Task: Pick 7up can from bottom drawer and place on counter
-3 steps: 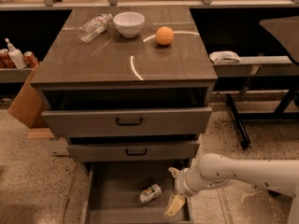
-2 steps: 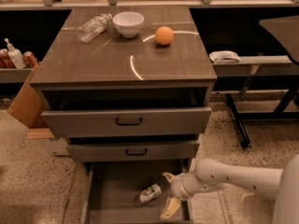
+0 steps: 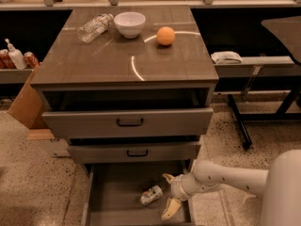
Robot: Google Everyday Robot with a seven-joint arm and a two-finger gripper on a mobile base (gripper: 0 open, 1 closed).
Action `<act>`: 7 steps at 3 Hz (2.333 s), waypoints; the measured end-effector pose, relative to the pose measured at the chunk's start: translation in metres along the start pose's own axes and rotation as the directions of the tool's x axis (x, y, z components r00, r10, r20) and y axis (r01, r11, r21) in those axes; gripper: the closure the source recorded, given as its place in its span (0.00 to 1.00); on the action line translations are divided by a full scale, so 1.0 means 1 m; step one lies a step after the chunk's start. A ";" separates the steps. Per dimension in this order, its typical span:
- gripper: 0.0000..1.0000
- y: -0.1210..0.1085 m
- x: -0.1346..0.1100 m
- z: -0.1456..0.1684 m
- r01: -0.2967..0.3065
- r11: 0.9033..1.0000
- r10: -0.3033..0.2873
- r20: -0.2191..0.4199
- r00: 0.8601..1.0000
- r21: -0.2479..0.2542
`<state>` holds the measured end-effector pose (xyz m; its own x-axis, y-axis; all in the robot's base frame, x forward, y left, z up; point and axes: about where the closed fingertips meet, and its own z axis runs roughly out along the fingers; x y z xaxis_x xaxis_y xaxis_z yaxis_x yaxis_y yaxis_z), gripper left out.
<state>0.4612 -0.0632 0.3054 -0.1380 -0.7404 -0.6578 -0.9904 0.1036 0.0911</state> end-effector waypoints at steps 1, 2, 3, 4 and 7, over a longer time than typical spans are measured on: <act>0.00 -0.017 0.024 0.028 0.072 0.997 -0.072 0.013 0.997 -0.019; 0.00 -0.038 0.048 0.066 0.181 0.983 -0.180 0.009 0.984 -0.031; 0.00 -0.050 0.056 0.089 0.247 0.968 -0.248 -0.013 0.969 -0.031; 0.00 -0.058 0.064 0.113 0.295 0.955 -0.296 -0.029 0.955 -0.043; 0.19 -0.067 0.080 0.159 0.305 0.947 -0.307 -0.009 0.952 -0.099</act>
Offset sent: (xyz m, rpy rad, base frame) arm 0.0491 0.0032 -0.1182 0.0162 -0.1491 0.2152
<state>0.5165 -0.0234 0.1277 0.1732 -0.7422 -0.6475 -0.9803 -0.1936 -0.0403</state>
